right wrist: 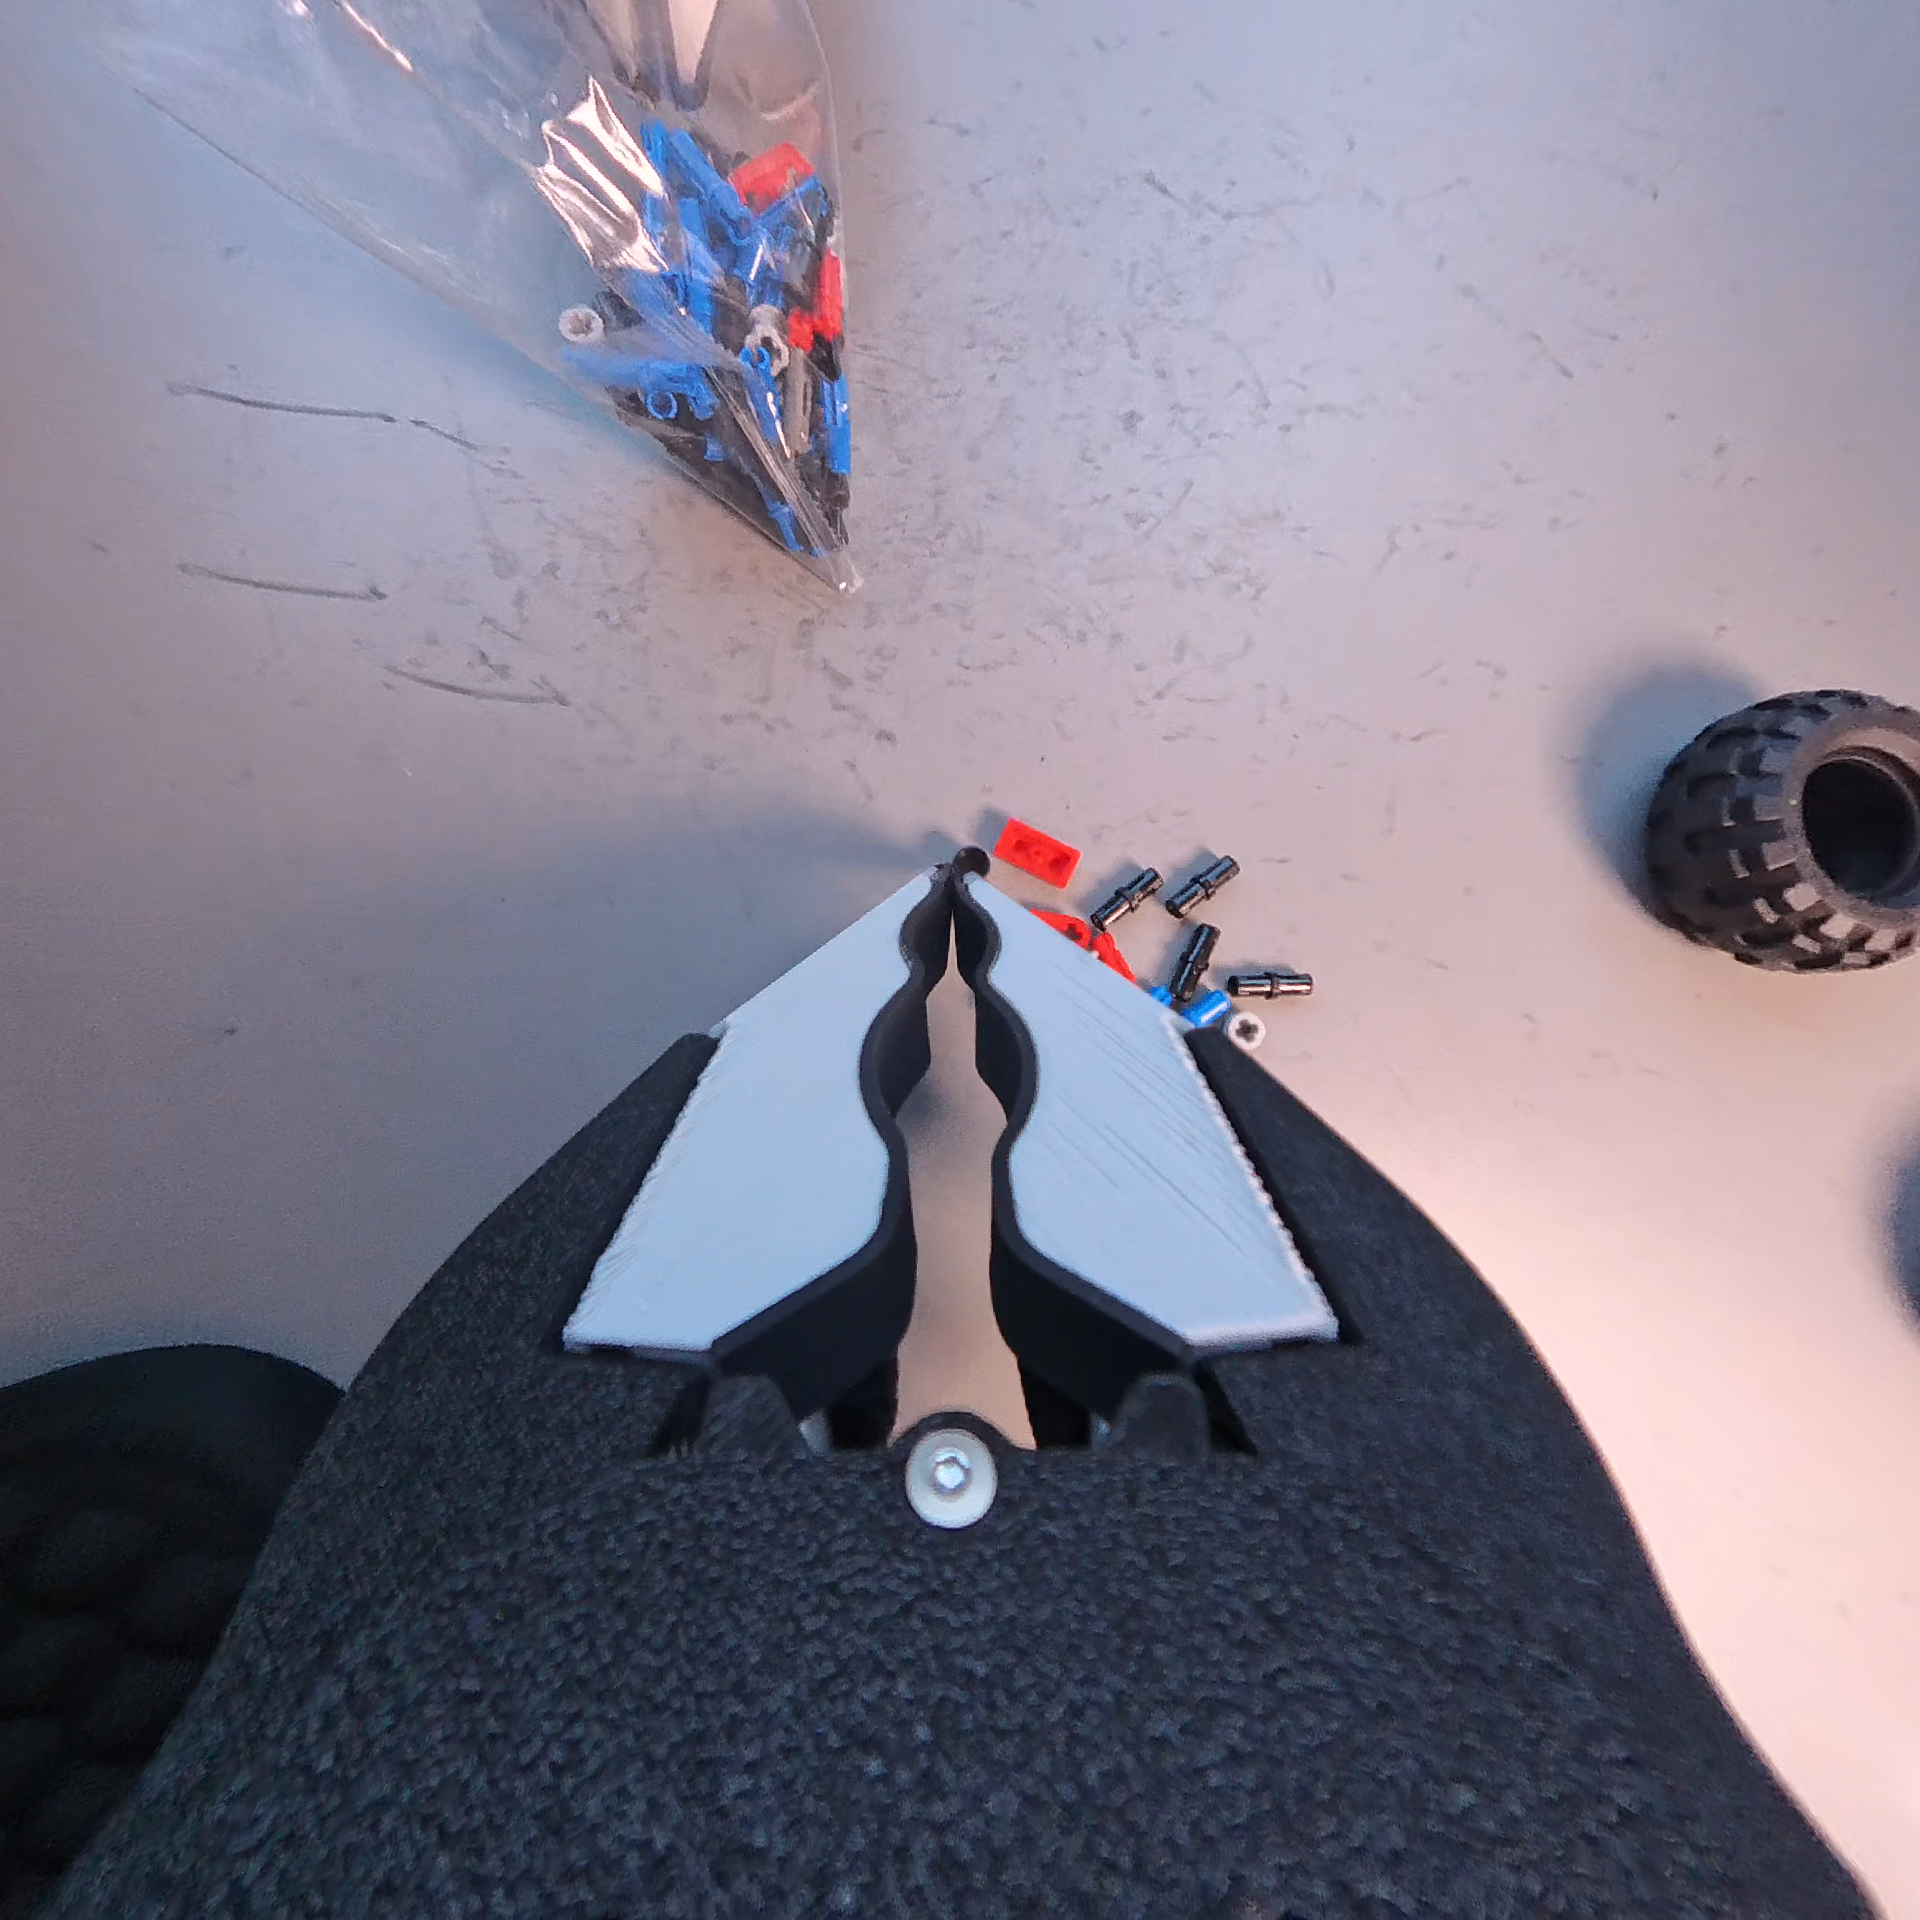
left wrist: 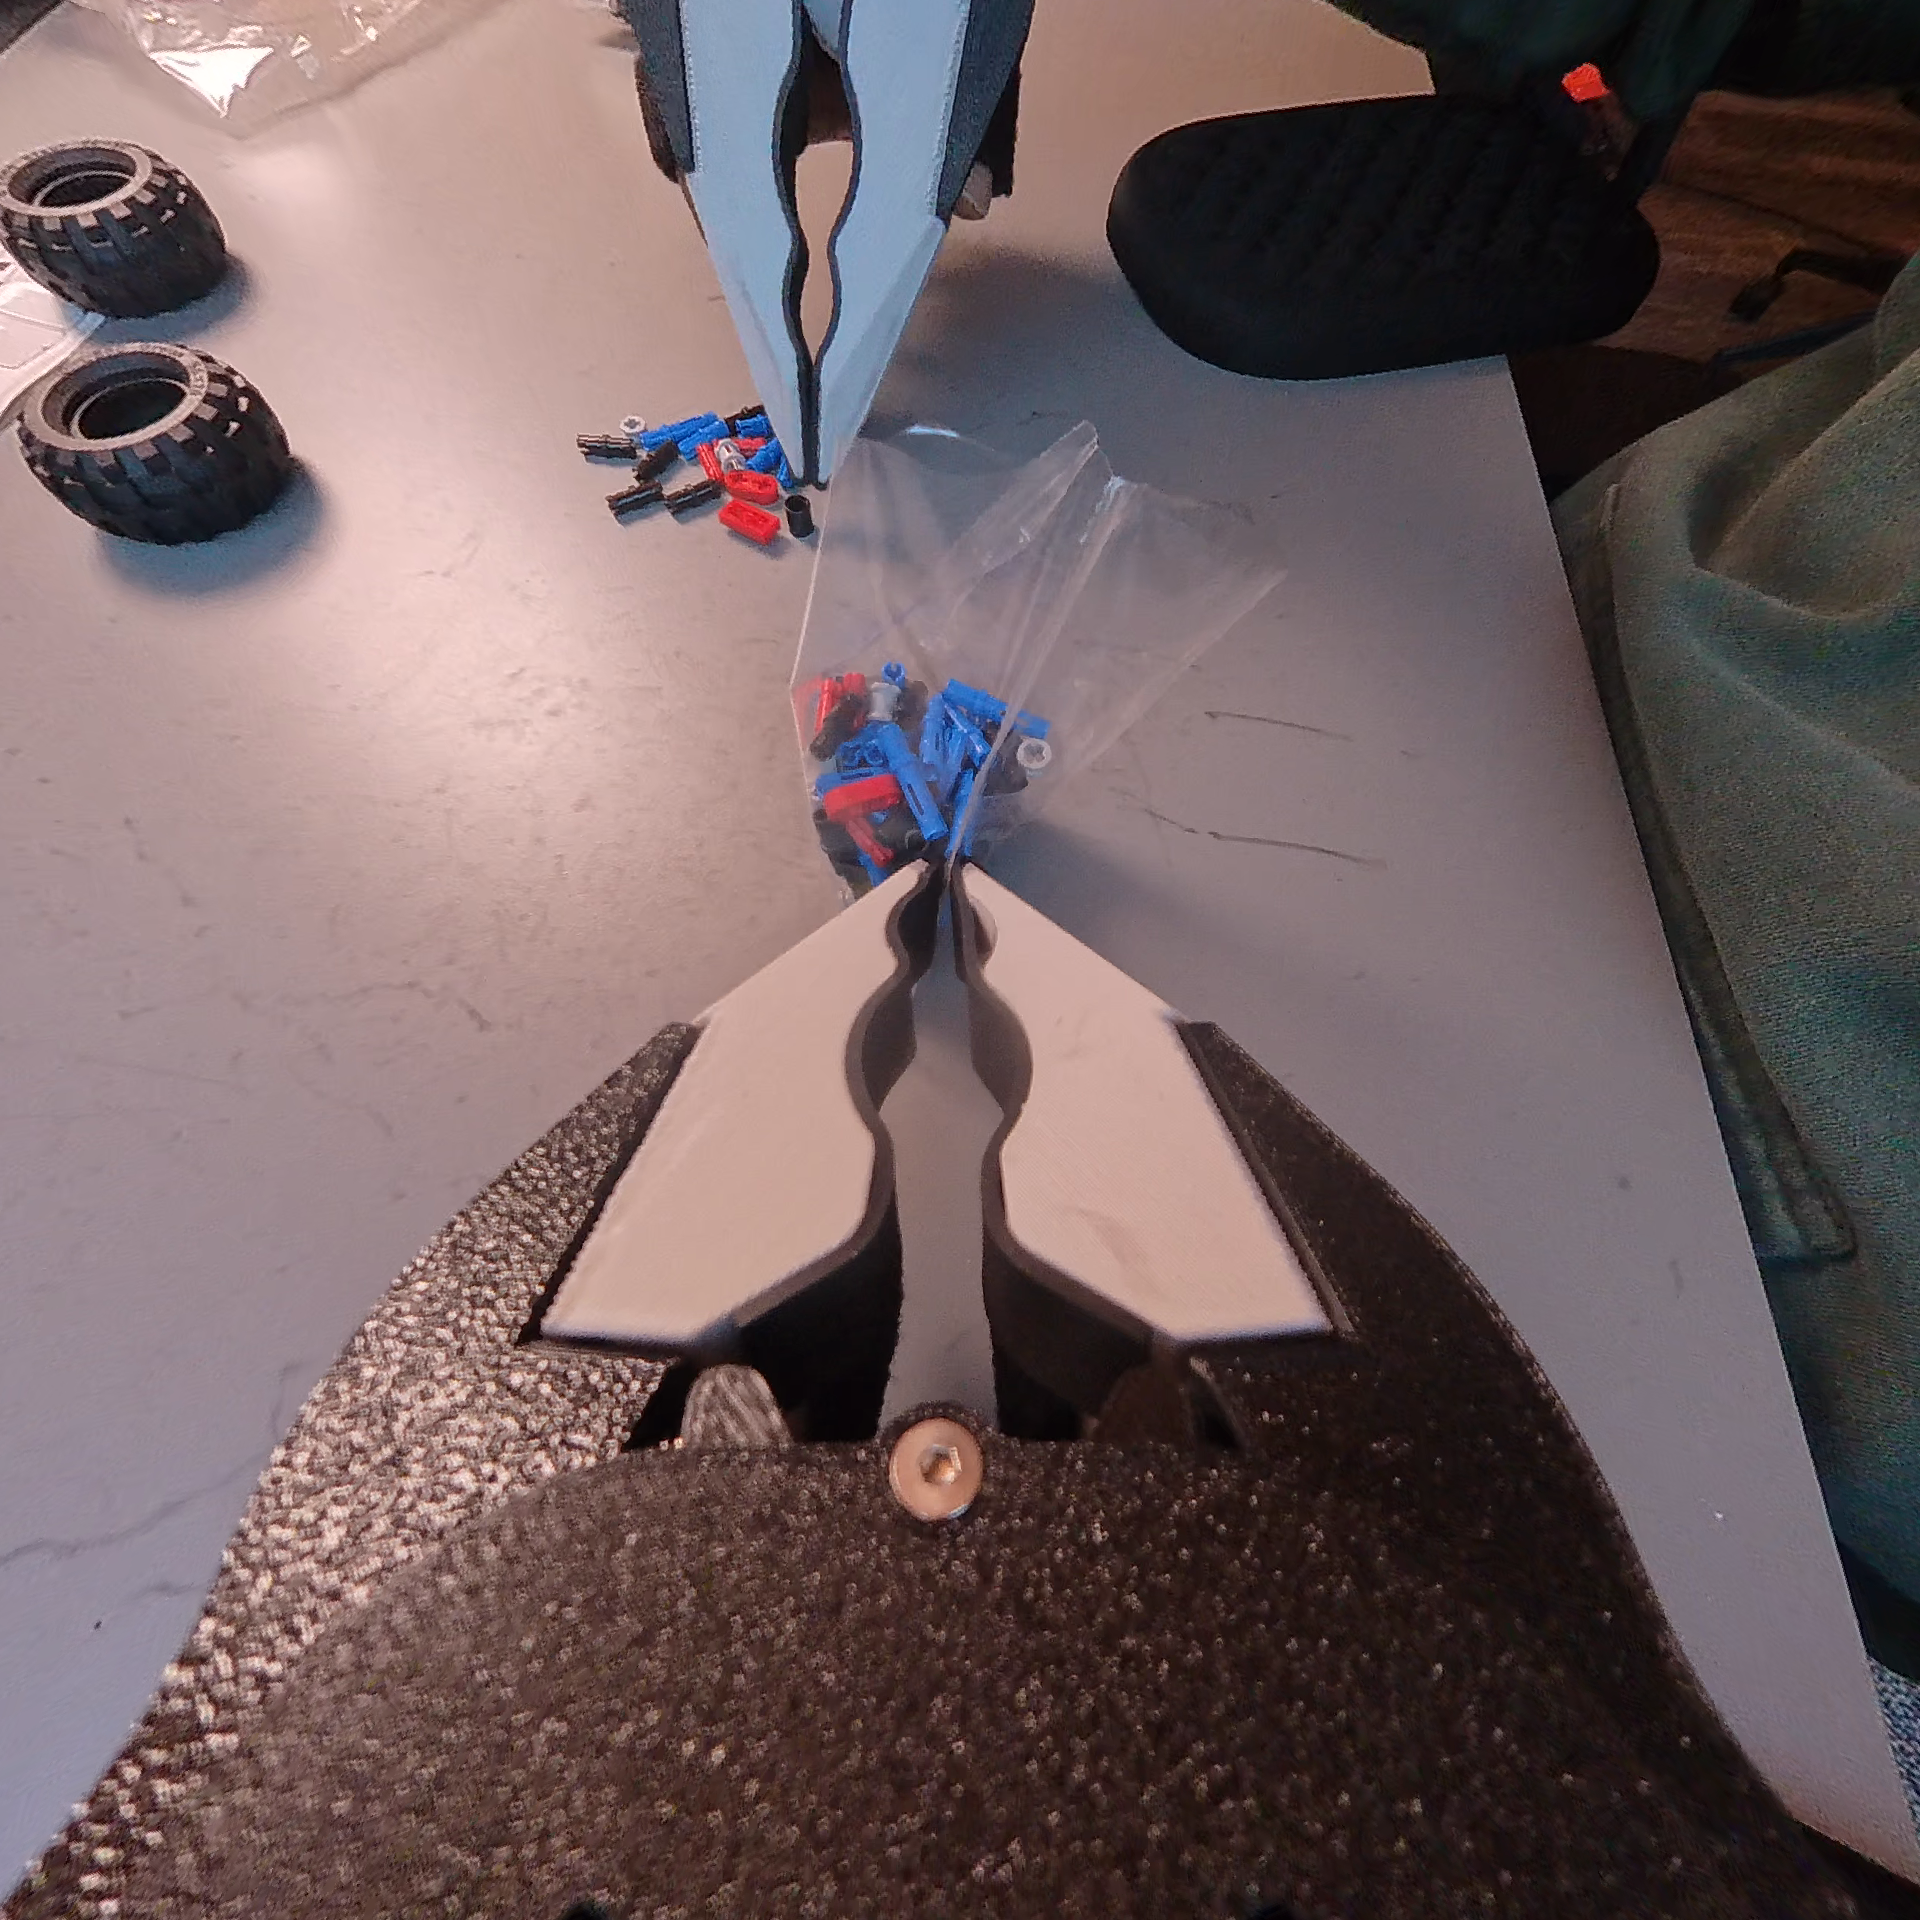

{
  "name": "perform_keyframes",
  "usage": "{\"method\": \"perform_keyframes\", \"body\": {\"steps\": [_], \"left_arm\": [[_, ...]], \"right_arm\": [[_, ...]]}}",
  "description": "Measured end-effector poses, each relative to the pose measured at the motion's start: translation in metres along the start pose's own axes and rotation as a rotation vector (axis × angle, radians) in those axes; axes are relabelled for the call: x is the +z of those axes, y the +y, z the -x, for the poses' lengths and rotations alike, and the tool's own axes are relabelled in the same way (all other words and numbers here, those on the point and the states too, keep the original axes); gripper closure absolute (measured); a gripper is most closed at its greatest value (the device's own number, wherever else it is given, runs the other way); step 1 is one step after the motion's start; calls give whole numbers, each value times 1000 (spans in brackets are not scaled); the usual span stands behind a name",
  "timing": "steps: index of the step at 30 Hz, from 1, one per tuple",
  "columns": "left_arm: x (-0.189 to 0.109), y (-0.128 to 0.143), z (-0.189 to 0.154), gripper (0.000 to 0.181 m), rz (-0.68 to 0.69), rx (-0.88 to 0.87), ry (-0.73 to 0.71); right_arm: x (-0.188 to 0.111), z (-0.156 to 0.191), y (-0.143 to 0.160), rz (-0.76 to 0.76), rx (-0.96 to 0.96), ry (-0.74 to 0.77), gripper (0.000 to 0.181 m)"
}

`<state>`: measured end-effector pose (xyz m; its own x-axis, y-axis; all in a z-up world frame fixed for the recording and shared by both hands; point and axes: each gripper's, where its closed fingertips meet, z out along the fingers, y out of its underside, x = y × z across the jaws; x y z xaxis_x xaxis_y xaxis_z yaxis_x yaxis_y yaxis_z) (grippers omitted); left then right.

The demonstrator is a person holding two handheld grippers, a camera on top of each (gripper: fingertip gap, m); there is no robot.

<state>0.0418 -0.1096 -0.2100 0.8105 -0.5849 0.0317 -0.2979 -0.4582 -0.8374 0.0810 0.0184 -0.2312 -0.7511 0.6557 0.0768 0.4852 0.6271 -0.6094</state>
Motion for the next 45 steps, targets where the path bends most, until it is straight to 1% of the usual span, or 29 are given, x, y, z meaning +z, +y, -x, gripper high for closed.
{"method": "perform_keyframes", "body": {"steps": [2, 5, 7, 9, 11, 13, 17, 19, 20, 22, 24, 26, 27, 28, 31, 32, 34, 37, 38, 39, 41, 42, 45], "left_arm": [[0, 0, 0, 180, 1, 2, 0], [0, 0, 0, 180, 3, 3, 0], [0, 0, 0, 180, 3, 5, -2], [-1, 0, 0, 180, 3, 5, -4], [-1, 0, 0, 180, 2, 3, -3], [0, 0, 0, 180, 0, 0, 2], [0, 0, 0, 180, -1, -2, 4], [0, 0, 0, 180, 0, -1, 1], [0, 0, 0, 180, 0, -1, 0], [-1, 0, 1, 180, 2, 0, -3], [-1, 1, 1, 180, 3, 2, -6], [-2, 1, 1, 180, 5, 4, -6], [-2, 1, 1, 180, 6, 5, -6], [-2, 1, 1, 180, 7, 6, -5], [-2, 1, 0, 180, 11, 9, -2], [-2, 1, 0, 180, 11, 10, -3], [-2, 1, 0, 180, 10, 8, -5], [-1, 1, 0, 180, 7, 2, -3], [-1, 1, 0, 180, 6, 1, -1], [-1, 1, 0, 180, 6, 0, 0], [-1, 1, 0, 180, 5, -2, 1], [-1, 1, 0, 180, 4, -4, 1], [-1, 2, 1, 180, 3, -7, 2]], "right_arm": [[-2, -1, -5, -8, -10, 6, 181], [1, -2, -6, 10, -16, 2, 171], [5, -3, -1, 41, -15, -4, 171], [10, -2, 3, 59, -11, -15, 175], [8, 1, -3, 26, -16, -32, 175], [-1, 6, -23, -56, -19, -49, 175], [-24, 25, -89, -269, -81, -103, 175], [-26, 39, -116, -328, -131, -134, 175], [-22, 44, -123, -325, -156, -141, 175], [-12, 49, -130, -307, -197, -140, 169], [-13, 50, -134, -333, -180, -160, 167], [-19, 39, -131, -350, -146, -129, 167], [-21, 29, -123, -332, -131, -99, 167], [-20, 18, -111, -290, -119, -64, 167], [-7, -8, -54, -85, -89, -3, 166], [-2, -10, -39, -44, -76, -12, 166], [5, -10, -21, -13, -48, -50, 167], [12, -14, -4, 33, -31, -57, 168], [13, -16, 0, 49, -28, -56, 173], [13, -16, 0, 50, -22, -68, 177], [13, -16, -4, 50, -27, -78, 178], [10, -12, -17, 1, -34, -91, 178], [-8, 11, -77, -209, -69, -162, 178]]}}
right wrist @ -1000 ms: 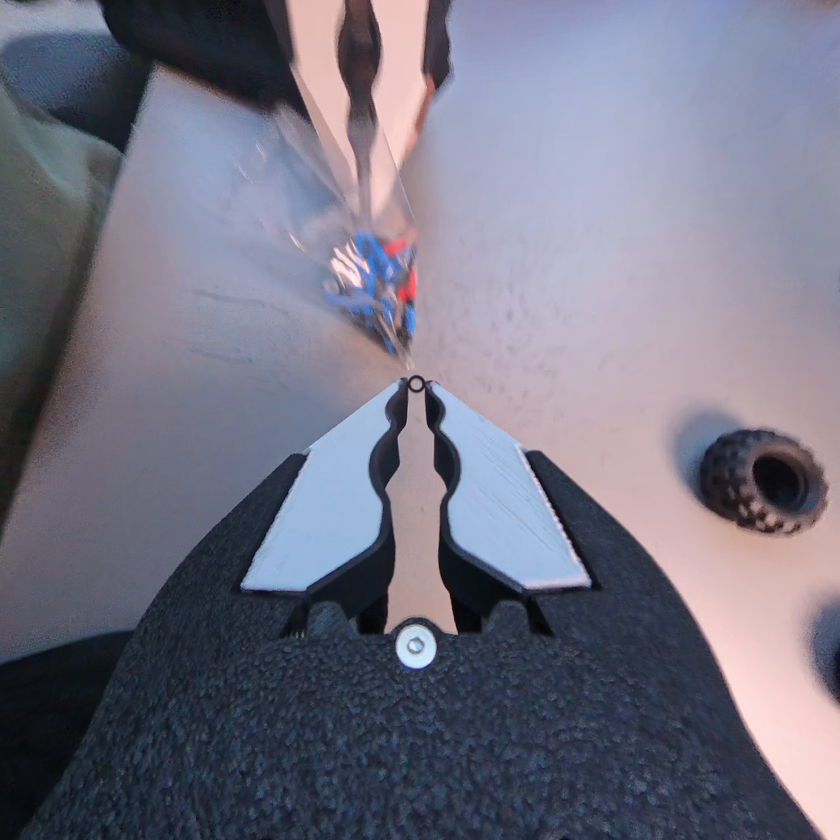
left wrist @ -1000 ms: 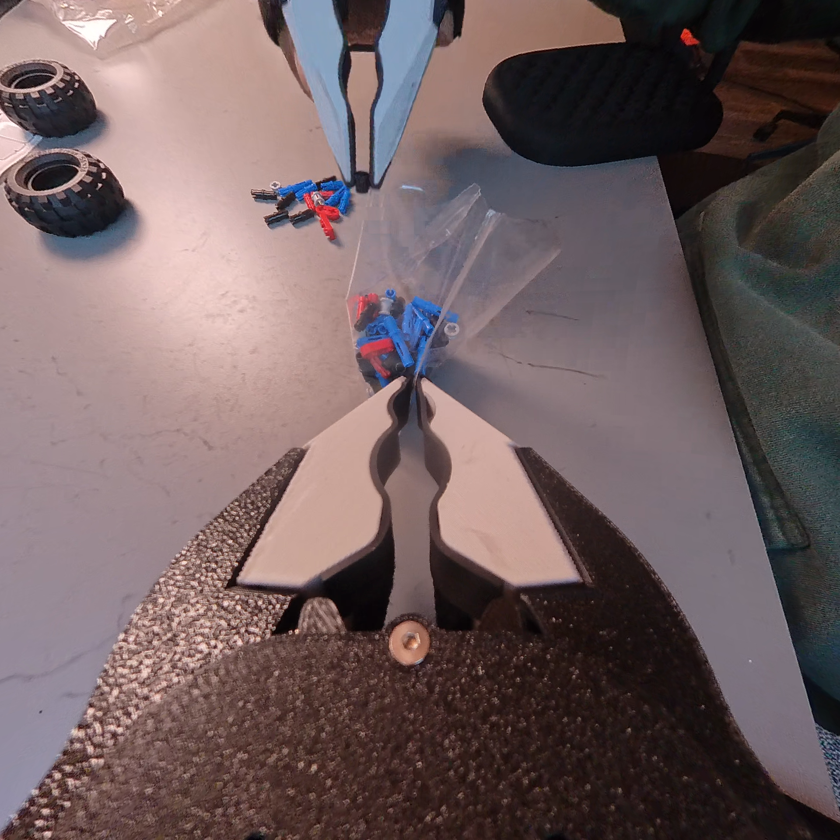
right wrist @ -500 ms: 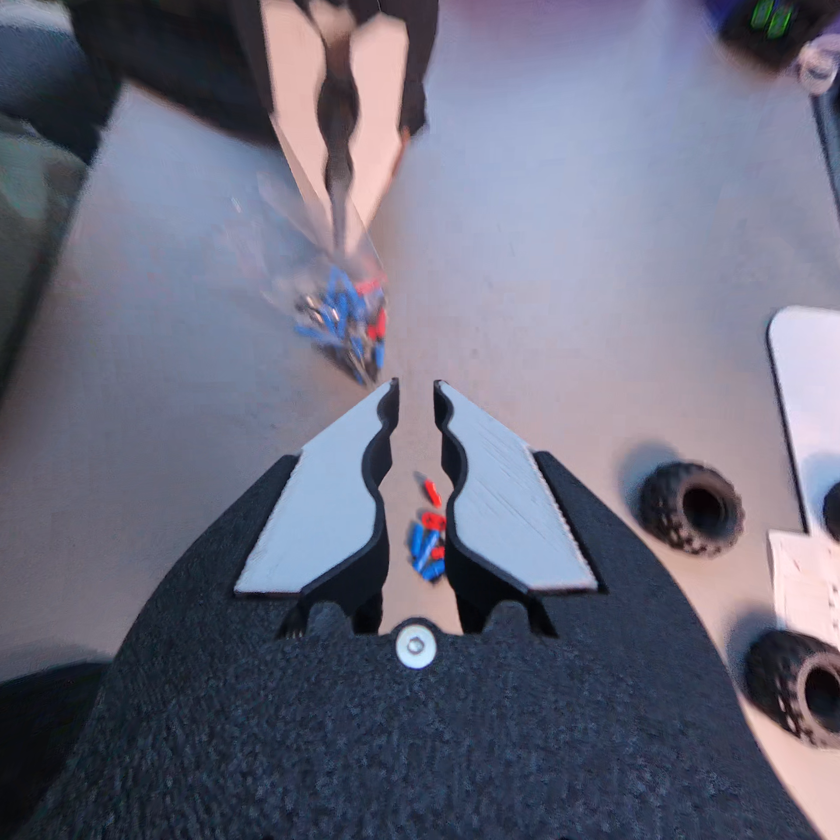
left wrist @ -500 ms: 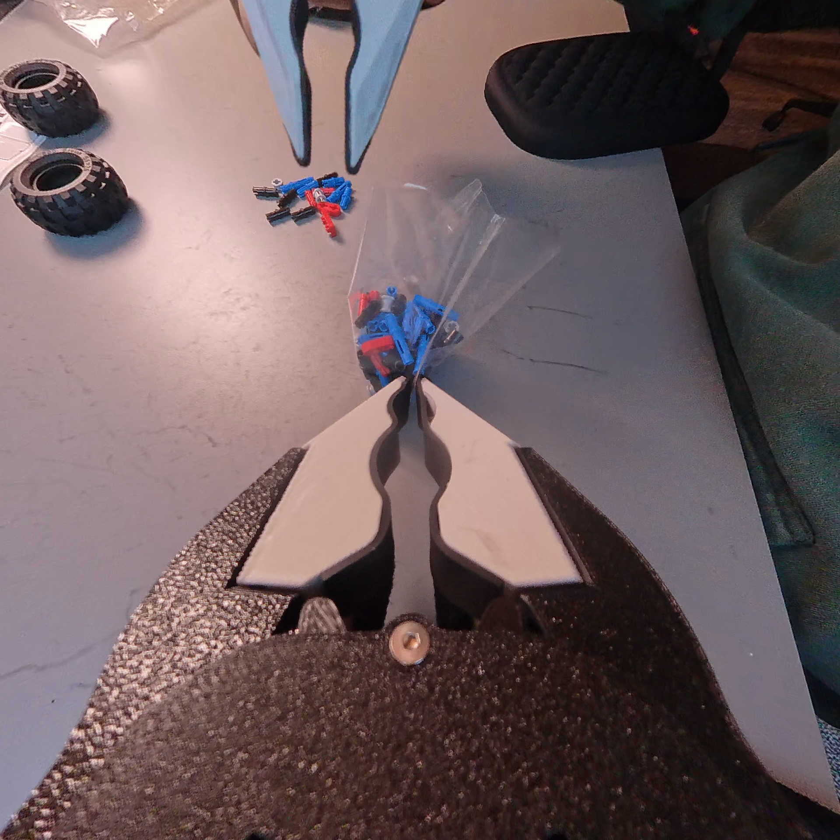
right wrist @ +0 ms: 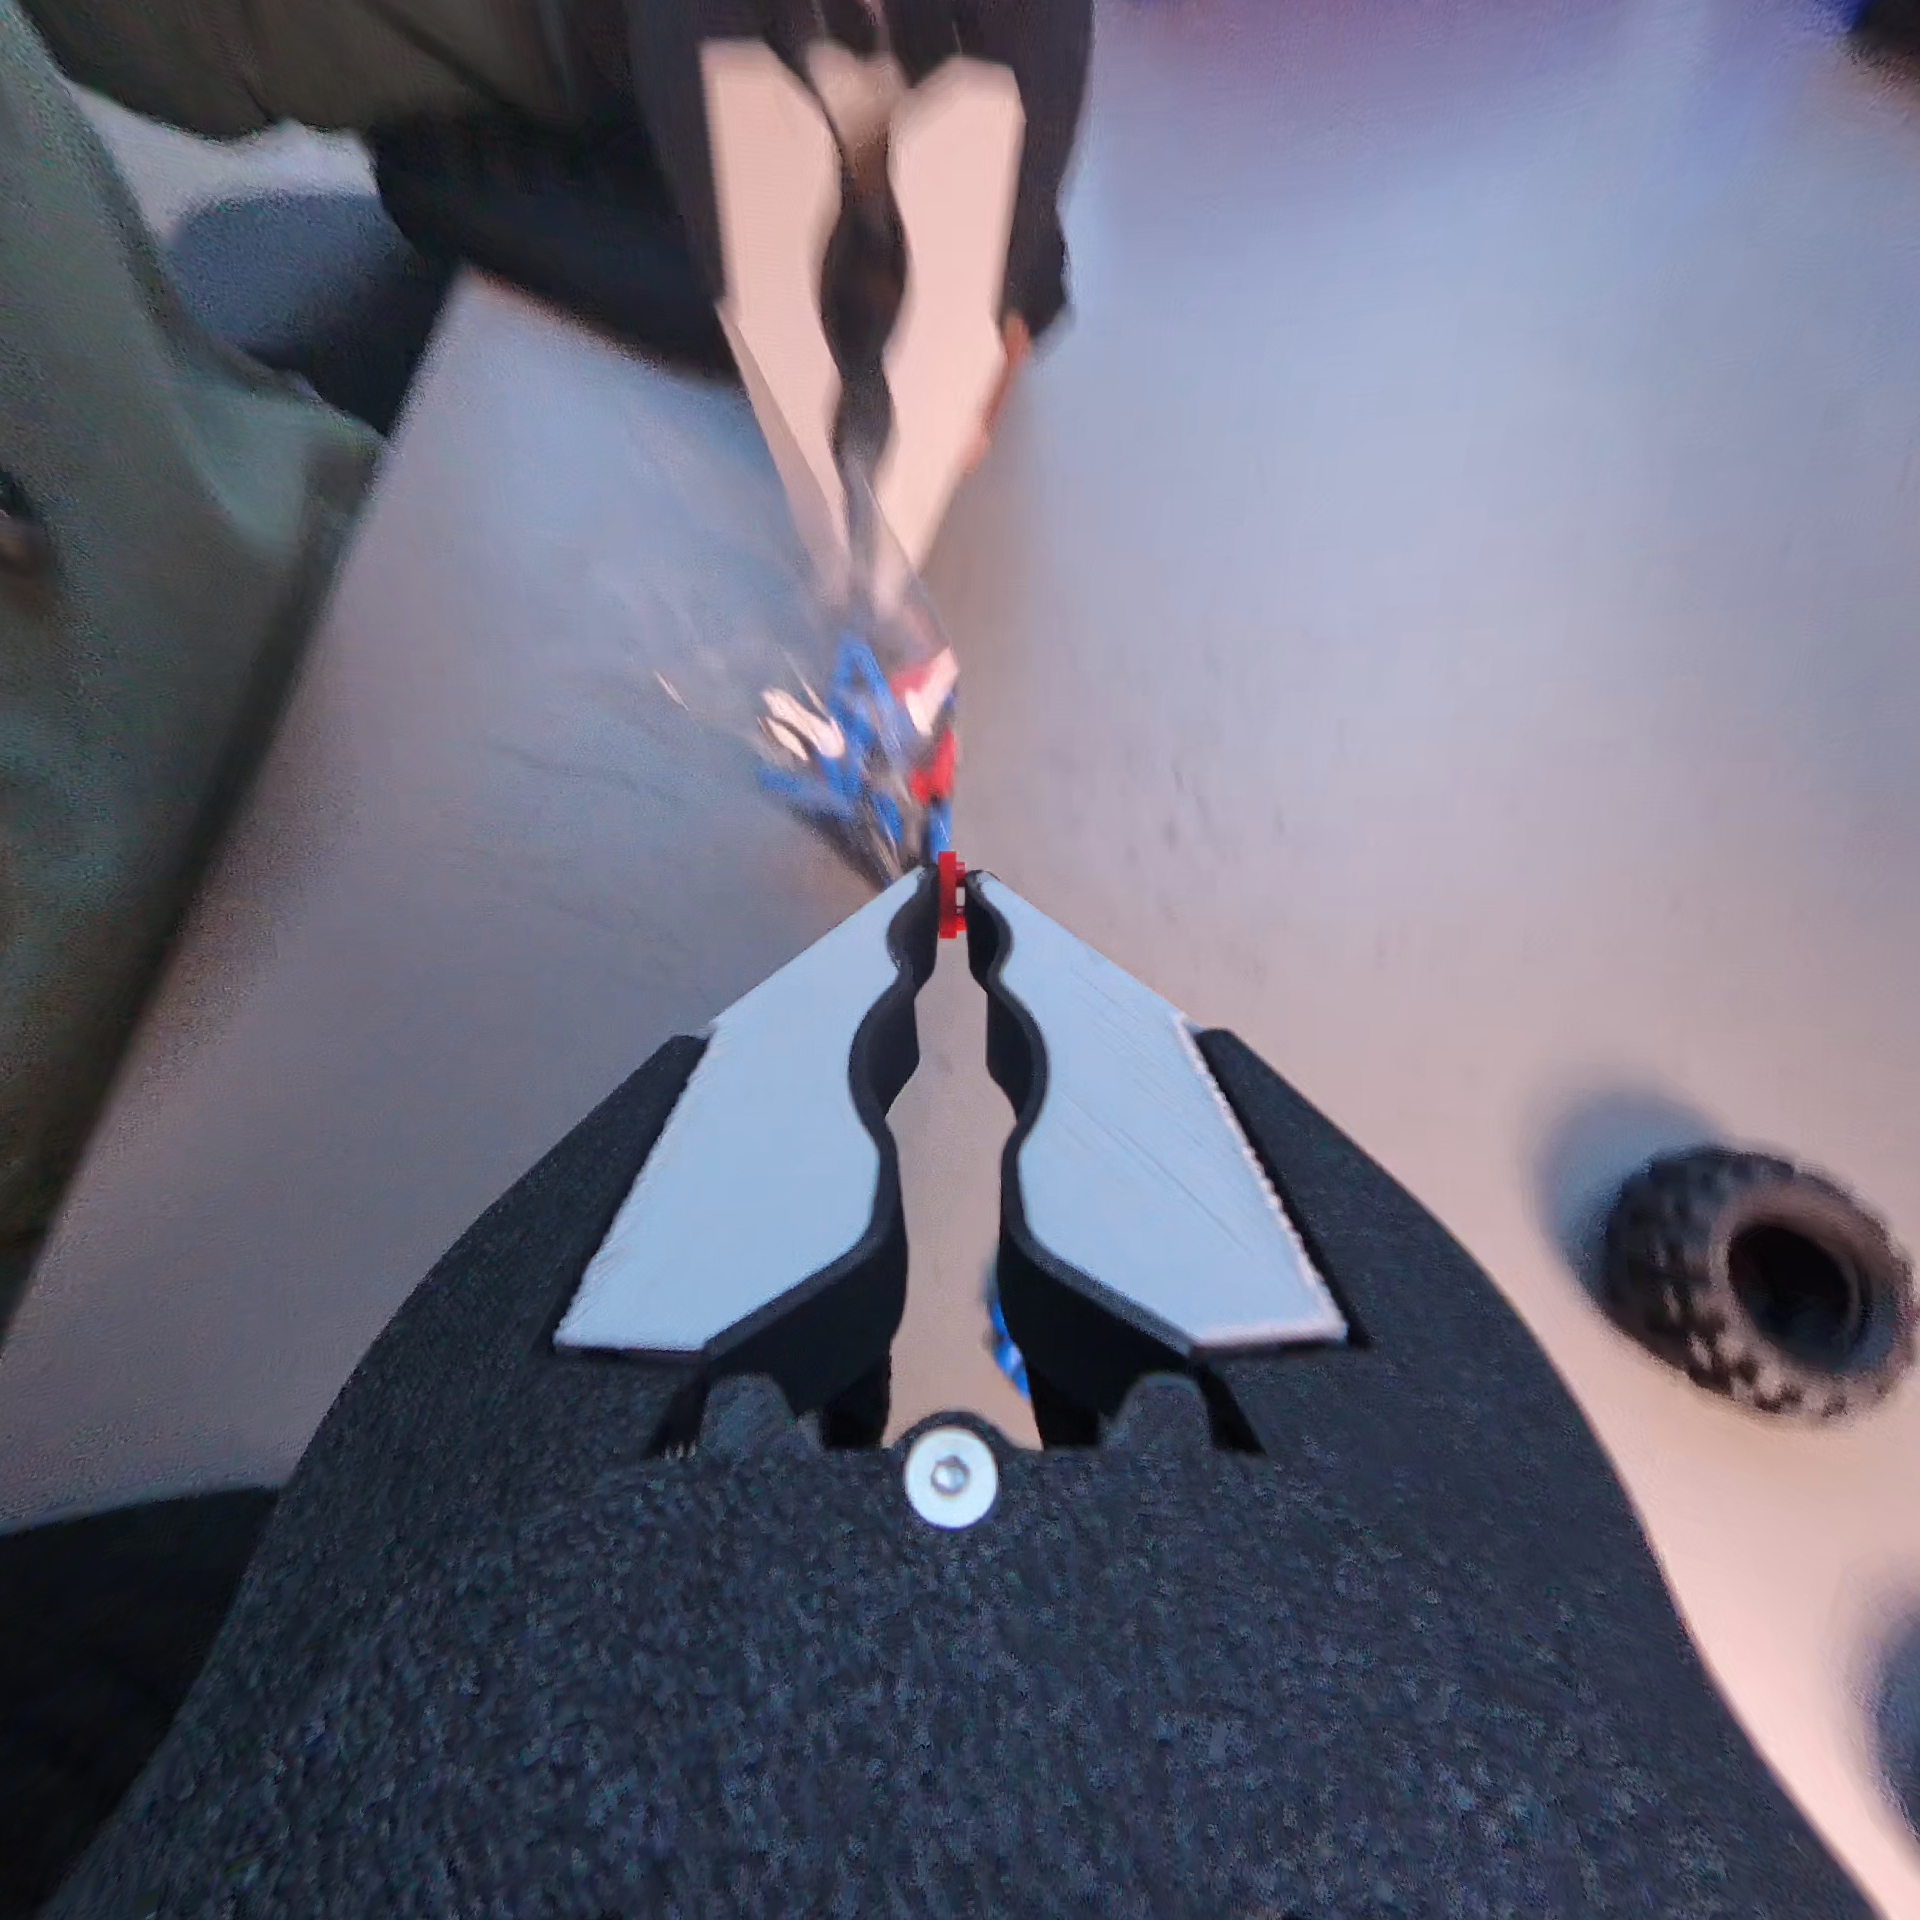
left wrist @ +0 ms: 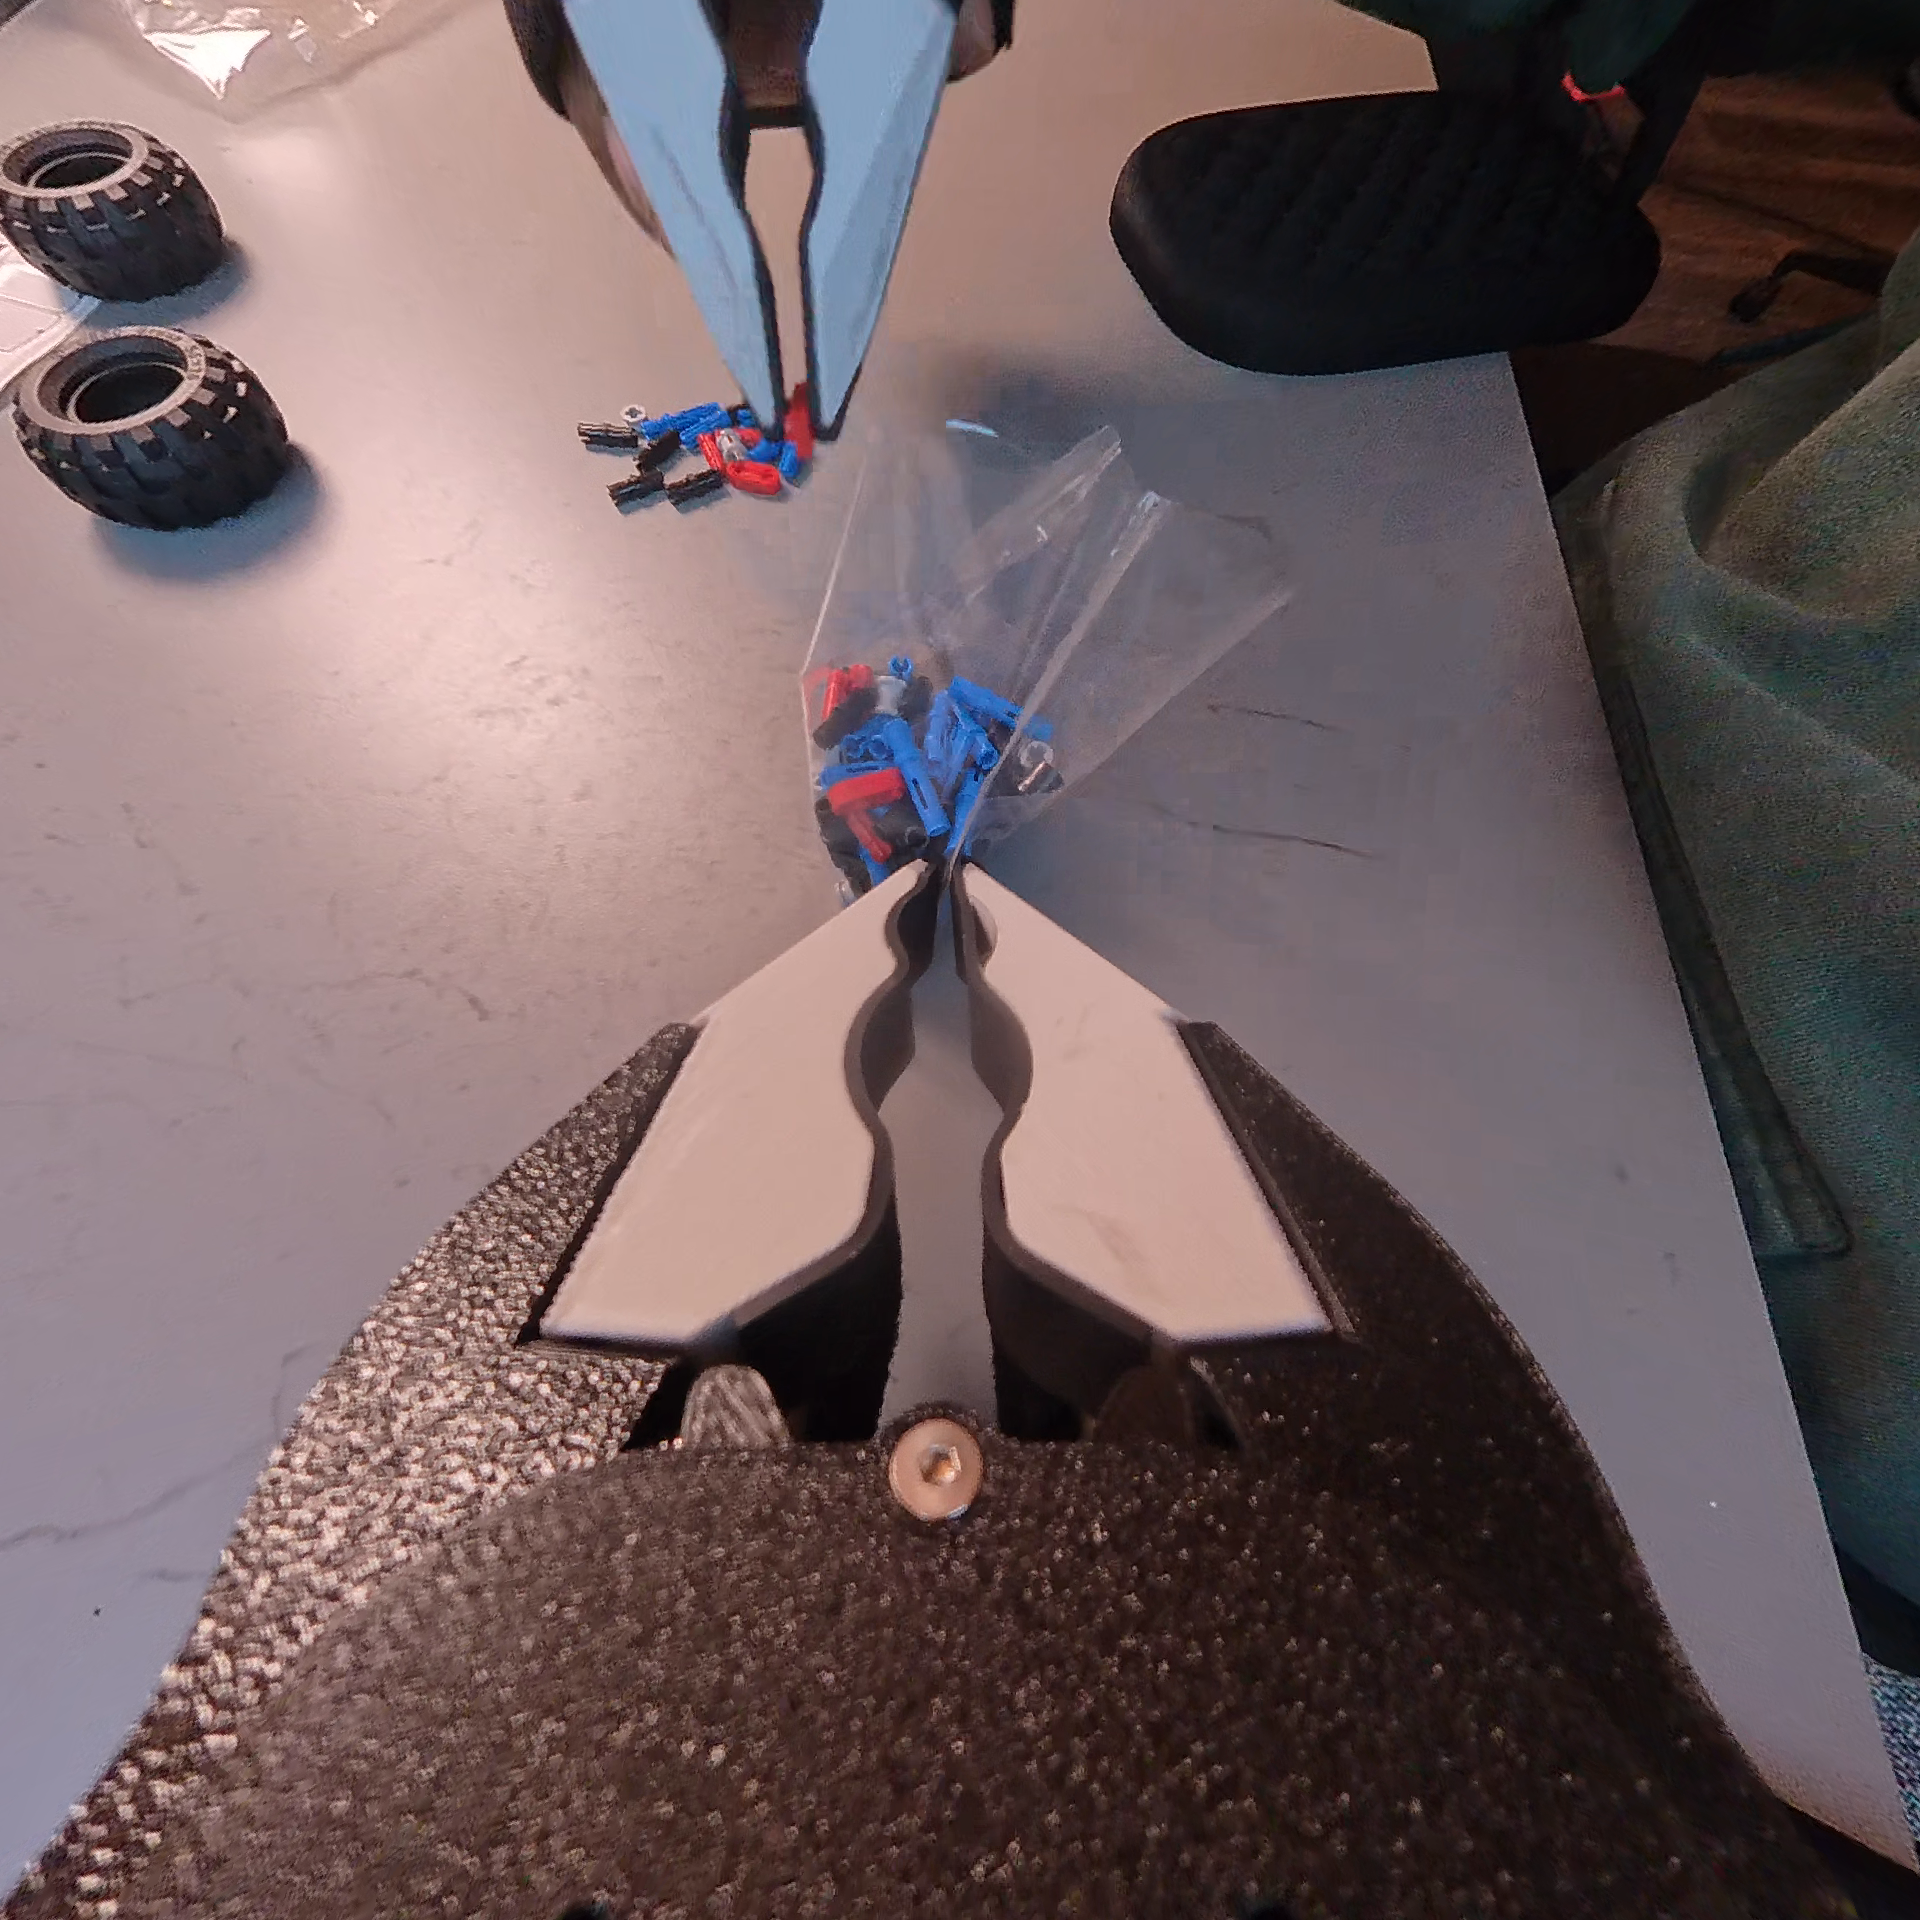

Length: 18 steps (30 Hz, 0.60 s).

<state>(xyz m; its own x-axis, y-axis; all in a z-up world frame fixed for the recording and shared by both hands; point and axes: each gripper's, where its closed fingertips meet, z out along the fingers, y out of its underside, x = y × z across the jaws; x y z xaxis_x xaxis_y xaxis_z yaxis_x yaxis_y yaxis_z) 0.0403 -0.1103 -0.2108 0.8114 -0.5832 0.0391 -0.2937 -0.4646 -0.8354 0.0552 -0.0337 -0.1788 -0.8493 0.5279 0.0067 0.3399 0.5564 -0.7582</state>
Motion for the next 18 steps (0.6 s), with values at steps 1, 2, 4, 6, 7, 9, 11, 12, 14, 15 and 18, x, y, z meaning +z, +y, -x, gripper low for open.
{"method": "perform_keyframes", "body": {"steps": [1, 2, 4, 6, 7, 9, 11, 12, 14, 15, 18], "left_arm": [[0, 0, 0, 180, 1, 0, 0], [0, 0, 0, 180, 2, 1, 0], [0, 0, 0, 180, 3, 2, 0], [-1, 0, 0, 180, 3, 3, -3], [-1, 0, 0, 180, 2, 2, -3], [-1, 0, 1, 180, 0, -4, -2], [-2, 0, 2, 181, -2, -10, -2], [-2, 1, 2, 181, -2, -12, -3], [-2, 1, 3, 181, -2, -14, -4], [-2, 1, 3, 181, -2, -14, -4], [-2, 1, 4, 181, -3, -18, -8]], "right_arm": [[-1, 9, -22, -65, -27, -22, 178], [-1, 18, -41, -113, -50, -51, 178], [3, 35, -65, -155, -94, -100, 177], [11, 47, -71, -136, -139, -125, 177], [15, 51, -71, -119, -155, -131, 177], [22, 52, -64, -71, -176, -126, 177], [24, 52, -58, -47, -178, -123, 177], [23, 50, -55, -36, -175, -116, 177], [25, 41, -46, 30, -197, -57, 177], [26, 36, -41, 73, -218, -22, 177], [27, 27, -35, 164, -273, 51, 177]]}}
